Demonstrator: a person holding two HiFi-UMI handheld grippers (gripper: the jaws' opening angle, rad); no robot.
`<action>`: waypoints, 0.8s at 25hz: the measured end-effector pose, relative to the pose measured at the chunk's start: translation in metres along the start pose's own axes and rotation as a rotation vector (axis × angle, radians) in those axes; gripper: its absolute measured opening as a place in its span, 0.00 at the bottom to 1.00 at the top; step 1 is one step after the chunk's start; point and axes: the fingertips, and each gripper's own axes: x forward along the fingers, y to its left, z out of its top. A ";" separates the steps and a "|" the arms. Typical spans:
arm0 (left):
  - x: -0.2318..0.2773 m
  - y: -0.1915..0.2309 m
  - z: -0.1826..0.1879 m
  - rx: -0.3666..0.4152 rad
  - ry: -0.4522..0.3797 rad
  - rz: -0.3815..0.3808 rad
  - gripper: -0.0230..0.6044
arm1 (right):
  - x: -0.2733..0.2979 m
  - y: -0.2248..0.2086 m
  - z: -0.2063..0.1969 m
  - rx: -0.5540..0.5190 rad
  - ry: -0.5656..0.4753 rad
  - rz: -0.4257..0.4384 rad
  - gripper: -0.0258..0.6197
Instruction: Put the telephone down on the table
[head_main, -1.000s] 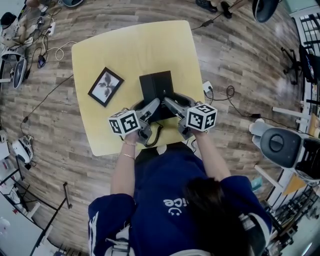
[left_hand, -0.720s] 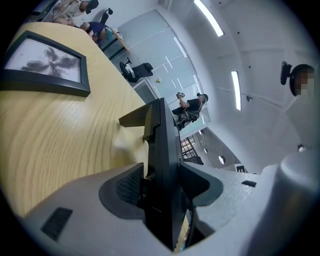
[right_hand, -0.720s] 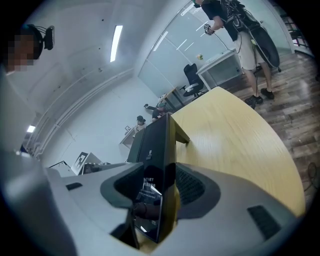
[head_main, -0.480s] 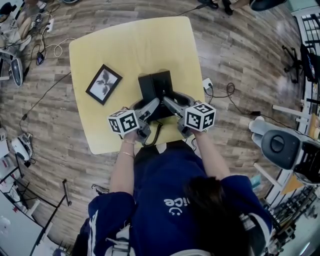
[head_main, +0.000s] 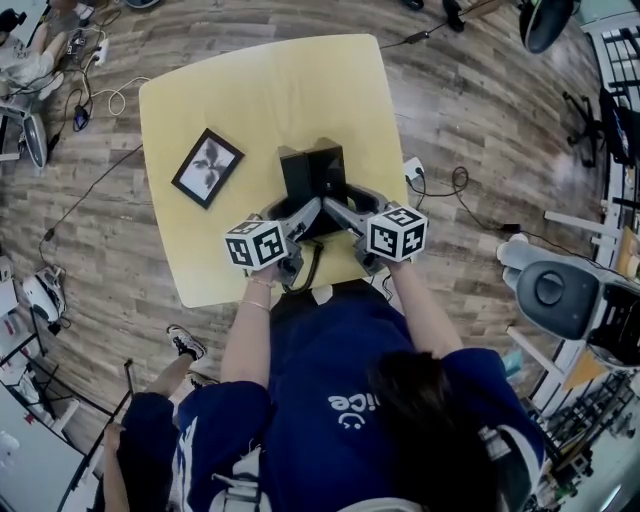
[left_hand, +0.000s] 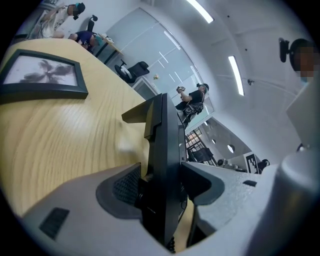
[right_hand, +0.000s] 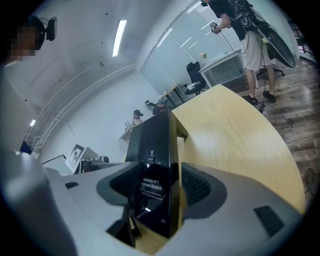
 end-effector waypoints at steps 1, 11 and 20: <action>-0.001 0.001 0.000 0.005 0.000 0.011 0.42 | 0.000 0.002 0.000 0.006 -0.003 0.010 0.48; -0.028 0.007 0.016 0.123 -0.102 0.186 0.45 | -0.027 -0.005 0.021 0.015 -0.092 -0.054 0.55; -0.070 -0.037 0.037 0.342 -0.154 0.185 0.45 | -0.049 0.026 0.041 -0.154 -0.134 -0.069 0.57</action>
